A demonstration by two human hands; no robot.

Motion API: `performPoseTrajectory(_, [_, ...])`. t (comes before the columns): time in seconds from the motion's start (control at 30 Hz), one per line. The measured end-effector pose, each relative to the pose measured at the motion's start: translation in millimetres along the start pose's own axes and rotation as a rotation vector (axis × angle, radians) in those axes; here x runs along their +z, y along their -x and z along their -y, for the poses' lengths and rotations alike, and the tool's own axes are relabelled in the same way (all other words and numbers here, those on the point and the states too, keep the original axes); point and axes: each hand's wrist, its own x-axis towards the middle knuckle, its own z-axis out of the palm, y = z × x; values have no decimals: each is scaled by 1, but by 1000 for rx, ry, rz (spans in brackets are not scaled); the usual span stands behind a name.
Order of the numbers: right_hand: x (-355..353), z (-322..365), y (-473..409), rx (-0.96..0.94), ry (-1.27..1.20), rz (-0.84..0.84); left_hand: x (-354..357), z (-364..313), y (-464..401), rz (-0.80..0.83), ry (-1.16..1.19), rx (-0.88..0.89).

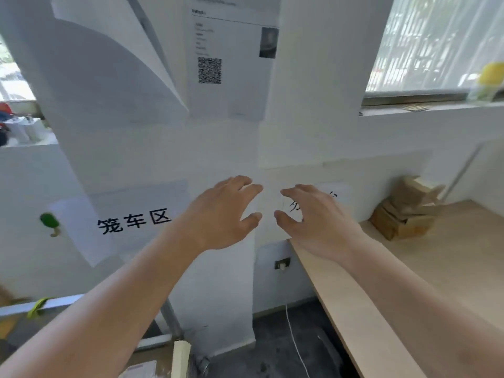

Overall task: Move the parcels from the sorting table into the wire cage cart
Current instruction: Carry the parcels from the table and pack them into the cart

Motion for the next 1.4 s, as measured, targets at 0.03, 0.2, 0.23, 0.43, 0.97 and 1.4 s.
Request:
performPoseTrajectory(0.03, [-4, -13, 1, 24, 13, -13, 6, -8, -12, 8, 14, 29])
performPoseTrajectory(0.2, [-24, -83, 1, 141, 62, -52, 35, -59, -83, 54, 58, 166])
performPoseTrajectory(0.23, [-28, -98, 2, 160, 66, -66, 40, -70, -95, 58, 68, 189])
performPoseTrajectory(0.43, [-52, -189, 5, 286, 64, -115, 74, -139, -168, 102, 89, 280])
performPoseTrajectory(0.97, [-81, -393, -31, 598, 118, -69, 170, -268, -347, 226, 140, 446])
performPoseTrajectory(1.4, [-27, -538, -174, 850, -36, -73, 311, -272, -538, 440, 147, 530])
